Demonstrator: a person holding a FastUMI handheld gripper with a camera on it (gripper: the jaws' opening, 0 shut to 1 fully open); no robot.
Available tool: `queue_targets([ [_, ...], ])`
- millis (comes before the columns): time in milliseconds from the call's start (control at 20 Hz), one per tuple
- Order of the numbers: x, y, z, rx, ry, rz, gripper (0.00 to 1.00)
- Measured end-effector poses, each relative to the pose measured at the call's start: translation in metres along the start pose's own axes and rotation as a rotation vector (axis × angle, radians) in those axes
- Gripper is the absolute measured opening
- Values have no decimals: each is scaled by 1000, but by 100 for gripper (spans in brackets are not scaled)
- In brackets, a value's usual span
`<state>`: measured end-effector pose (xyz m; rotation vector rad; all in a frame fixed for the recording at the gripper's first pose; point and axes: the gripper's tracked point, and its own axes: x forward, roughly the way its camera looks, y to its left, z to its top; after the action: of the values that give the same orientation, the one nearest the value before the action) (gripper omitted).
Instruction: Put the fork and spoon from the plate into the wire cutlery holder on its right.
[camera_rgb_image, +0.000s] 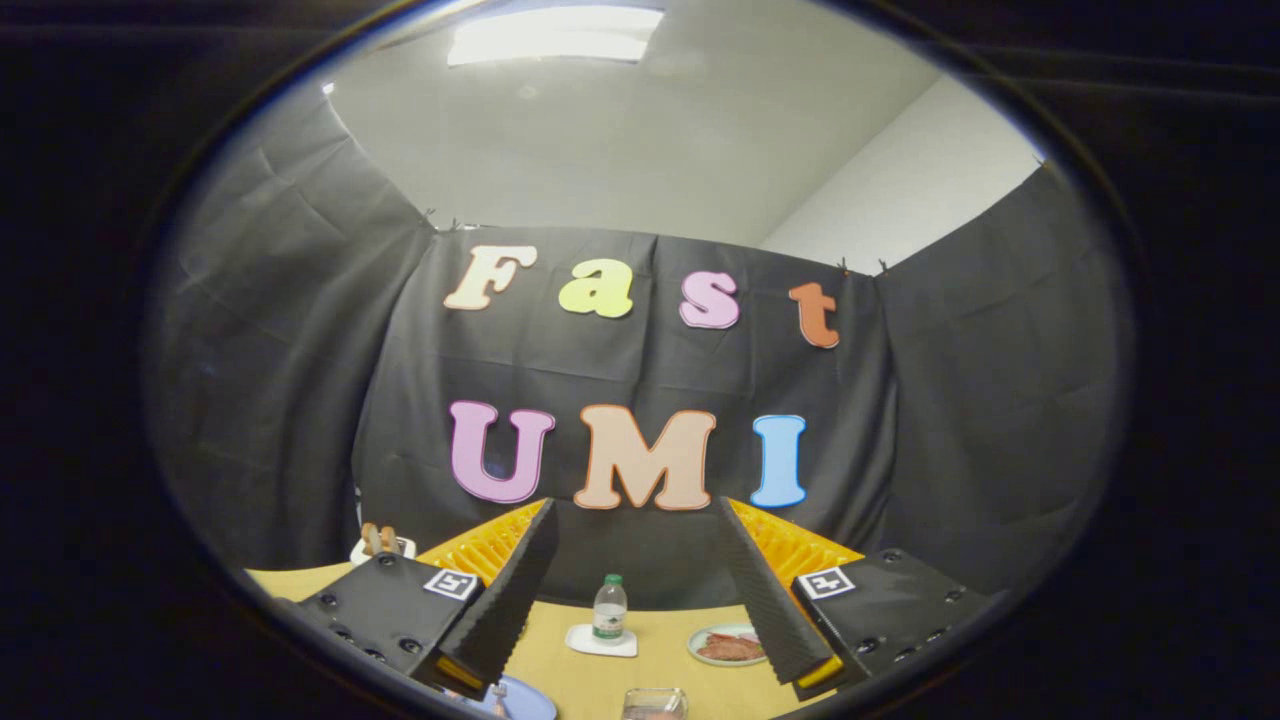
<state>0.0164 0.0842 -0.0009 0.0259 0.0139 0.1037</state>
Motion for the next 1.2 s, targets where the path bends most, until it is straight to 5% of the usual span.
queue_targets([
  [450, 2, 47, -41, 25, 95, 91, 99],
  [1200, -24, 115, -215, 21, 509, 210, 100],
])
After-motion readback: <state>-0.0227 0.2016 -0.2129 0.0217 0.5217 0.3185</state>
